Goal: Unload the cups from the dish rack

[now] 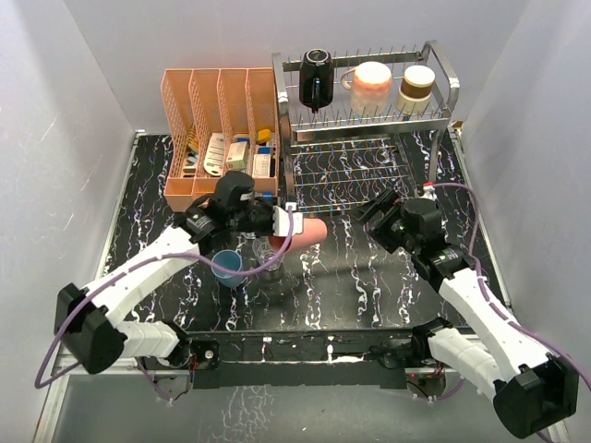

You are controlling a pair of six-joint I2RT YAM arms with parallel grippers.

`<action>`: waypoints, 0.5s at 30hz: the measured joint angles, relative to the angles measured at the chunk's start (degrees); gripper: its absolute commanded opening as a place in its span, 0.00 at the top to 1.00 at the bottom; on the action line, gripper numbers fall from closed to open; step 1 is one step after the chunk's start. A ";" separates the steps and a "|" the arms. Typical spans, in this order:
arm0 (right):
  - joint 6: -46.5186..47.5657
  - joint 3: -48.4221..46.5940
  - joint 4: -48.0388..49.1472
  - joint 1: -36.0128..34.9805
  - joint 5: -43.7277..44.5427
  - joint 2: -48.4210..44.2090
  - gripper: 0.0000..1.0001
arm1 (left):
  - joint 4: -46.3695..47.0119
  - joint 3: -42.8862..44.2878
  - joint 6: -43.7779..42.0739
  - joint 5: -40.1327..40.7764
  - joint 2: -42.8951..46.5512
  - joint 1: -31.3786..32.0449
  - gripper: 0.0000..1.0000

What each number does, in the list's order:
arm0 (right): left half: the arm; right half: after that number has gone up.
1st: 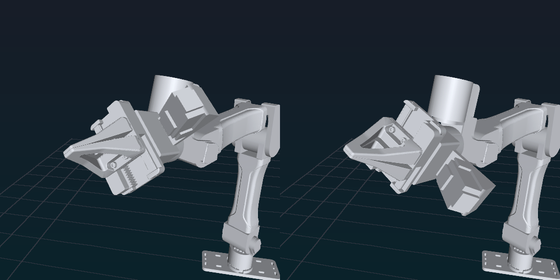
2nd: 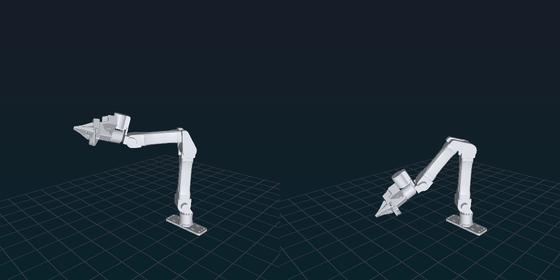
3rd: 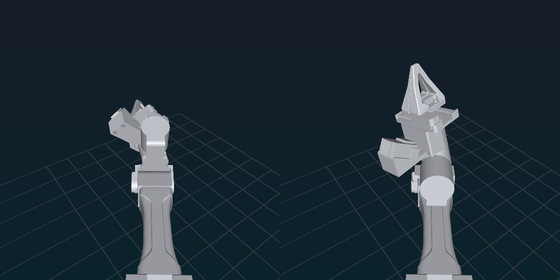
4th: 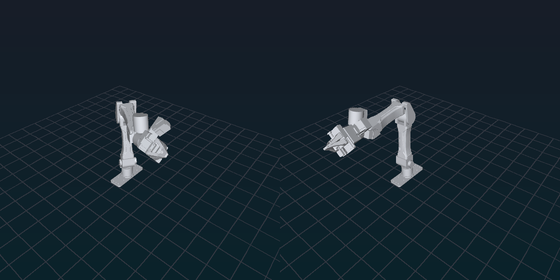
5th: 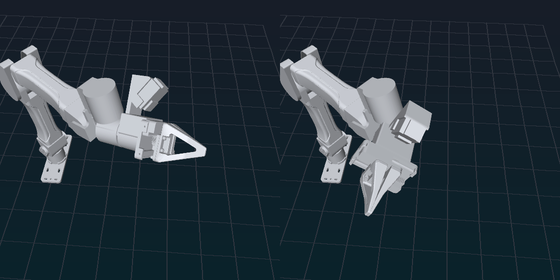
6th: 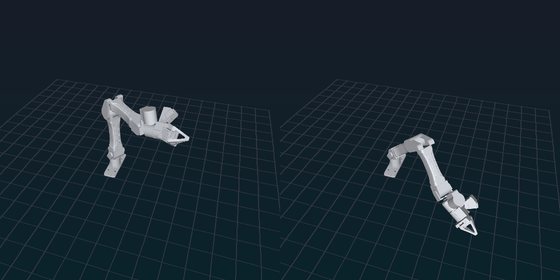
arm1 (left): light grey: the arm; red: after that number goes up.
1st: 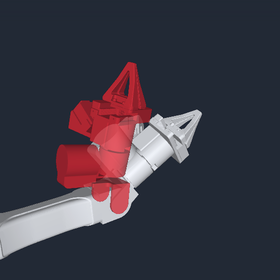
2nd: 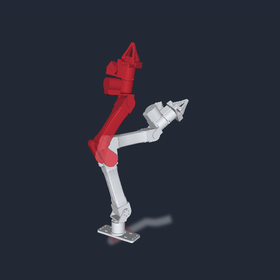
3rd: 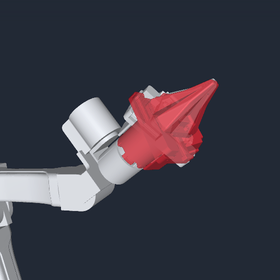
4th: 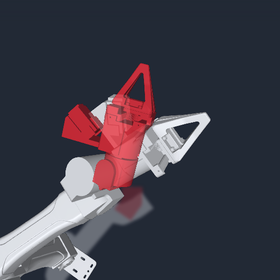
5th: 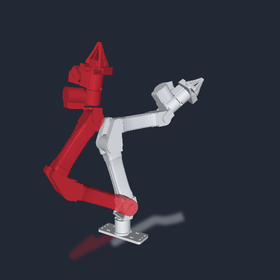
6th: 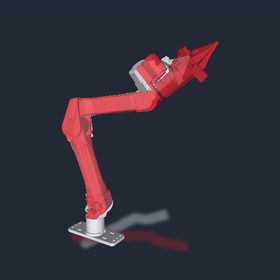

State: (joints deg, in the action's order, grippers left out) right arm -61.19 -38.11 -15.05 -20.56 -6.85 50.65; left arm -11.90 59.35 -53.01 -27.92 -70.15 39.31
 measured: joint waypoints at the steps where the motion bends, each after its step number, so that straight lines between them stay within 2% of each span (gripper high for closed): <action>1: 2.12 -0.48 -3.02 0.52 2.10 -0.63 0.02 | -2.05 1.57 0.11 0.15 -1.75 0.35 1.00; 5: 9.11 -2.43 -11.17 1.36 11.19 -1.86 0.02 | -9.51 8.35 0.07 2.05 -9.73 2.91 1.00; 10: 14.99 -3.67 -15.13 1.66 20.22 -1.79 0.02 | -20.13 19.52 -0.37 6.58 -22.03 5.55 1.00; 15: 18.12 -5.31 -16.28 2.25 24.68 -0.83 0.02 | -28.61 28.00 -1.09 11.89 -31.19 6.80 1.00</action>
State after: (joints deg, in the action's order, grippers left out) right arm -43.07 -43.42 -31.33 -18.31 17.82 49.82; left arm -40.51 87.35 -54.11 -16.03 -101.34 46.11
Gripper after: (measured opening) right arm 0.981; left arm 0.078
